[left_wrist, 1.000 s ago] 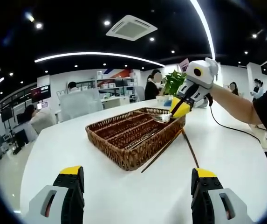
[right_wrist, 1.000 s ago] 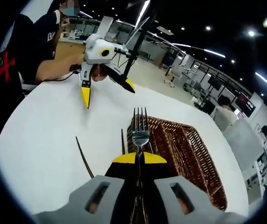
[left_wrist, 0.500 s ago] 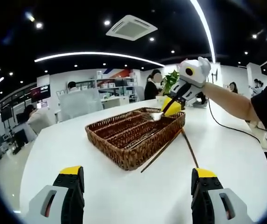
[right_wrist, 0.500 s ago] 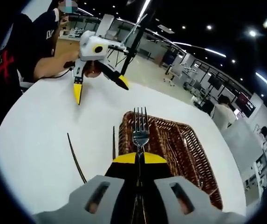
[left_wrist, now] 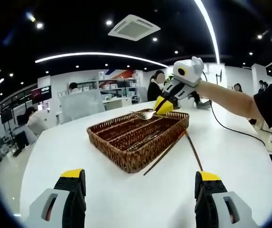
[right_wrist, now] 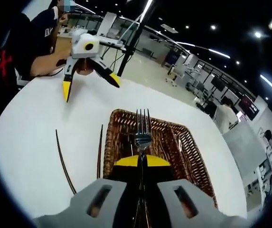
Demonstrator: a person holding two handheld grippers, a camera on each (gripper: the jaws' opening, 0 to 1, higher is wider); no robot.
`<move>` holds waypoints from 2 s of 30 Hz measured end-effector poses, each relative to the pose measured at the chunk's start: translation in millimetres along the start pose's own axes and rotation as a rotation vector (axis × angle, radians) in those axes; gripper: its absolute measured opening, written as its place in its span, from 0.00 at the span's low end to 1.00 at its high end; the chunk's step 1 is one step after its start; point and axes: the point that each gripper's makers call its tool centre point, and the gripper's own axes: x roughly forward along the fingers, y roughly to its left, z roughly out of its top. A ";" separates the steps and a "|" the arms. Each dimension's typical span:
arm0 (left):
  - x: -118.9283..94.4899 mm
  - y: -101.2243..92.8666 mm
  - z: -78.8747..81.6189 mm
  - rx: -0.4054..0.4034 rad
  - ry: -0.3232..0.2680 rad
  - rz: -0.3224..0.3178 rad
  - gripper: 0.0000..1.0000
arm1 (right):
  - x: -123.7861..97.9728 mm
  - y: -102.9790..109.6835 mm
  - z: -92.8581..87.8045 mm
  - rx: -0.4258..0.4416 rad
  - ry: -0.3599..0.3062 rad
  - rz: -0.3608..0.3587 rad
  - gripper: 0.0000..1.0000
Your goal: Arrange the knives, forks, and spoons in their matching storage slots by inserting each utensil handle-first until every utensil is classified and aligned in the correct compartment
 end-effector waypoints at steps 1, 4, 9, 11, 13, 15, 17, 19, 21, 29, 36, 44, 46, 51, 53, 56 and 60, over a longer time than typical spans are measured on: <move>-0.4 0.3 0.7 -0.001 -0.003 0.002 1.00 | 0.5 -1.3 0.0 -0.004 0.003 0.002 0.00; -0.7 -0.6 1.0 -0.001 -0.004 -0.001 1.00 | 2.4 -8.3 1.0 -0.005 0.005 -0.001 0.00; -0.3 -1.0 0.4 -0.002 -0.003 -0.002 1.00 | 4.9 -17.4 -0.8 -0.008 0.011 -0.004 0.00; 0.2 -1.8 0.2 -0.001 -0.002 -0.004 1.00 | 5.2 -20.4 -1.0 -0.011 0.012 -0.003 0.00; 0.7 -2.4 -0.3 0.001 0.000 -0.004 1.00 | 5.5 -23.2 0.1 -0.008 0.006 0.003 0.00; 1.0 -3.3 -0.2 0.001 -0.001 -0.006 1.00 | 6.2 -25.5 0.9 -0.007 0.001 0.010 0.00; 1.2 -3.3 -0.5 0.000 0.000 -0.005 1.00 | 6.5 -30.2 1.2 0.000 -0.008 0.011 0.00; 1.0 -2.7 -1.1 0.001 0.001 -0.004 1.00 | 7.7 -34.8 0.1 0.006 -0.010 0.010 0.00; 0.9 -2.4 -1.0 -0.001 -0.001 -0.003 1.00 | 9.6 -37.4 -2.0 0.004 -0.004 0.009 0.00; 2.6 -2.4 -3.7 -0.003 0.007 -0.006 1.00 | 16.5 -39.7 -6.1 0.010 0.016 0.011 0.00; 4.9 -2.4 -6.3 -0.001 0.016 -0.006 1.00 | 25.1 -49.5 -6.5 0.018 0.021 0.019 0.00; 5.1 1.9 -6.0 -0.020 0.004 0.003 1.00 | 39.0 -62.7 -3.7 0.016 0.036 0.026 0.00; 5.7 3.3 -8.4 -0.021 0.009 0.008 1.00 | 40.0 -64.2 -1.4 0.011 0.033 0.029 0.00; 6.2 5.5 -10.1 -0.023 0.013 0.017 1.00 | 41.7 -65.7 4.1 -0.002 0.017 0.032 0.00; 6.4 6.0 -10.2 -0.028 0.012 0.019 1.00 | 41.8 -66.0 3.9 -0.003 0.018 0.032 0.00; 6.4 7.9 -10.1 -0.032 0.010 0.025 1.00 | 41.7 -65.9 3.3 -0.004 0.020 0.033 0.00; 6.1 11.0 -9.5 -0.034 0.004 0.036 1.00 | 41.4 -65.6 2.7 -0.007 0.022 0.035 0.00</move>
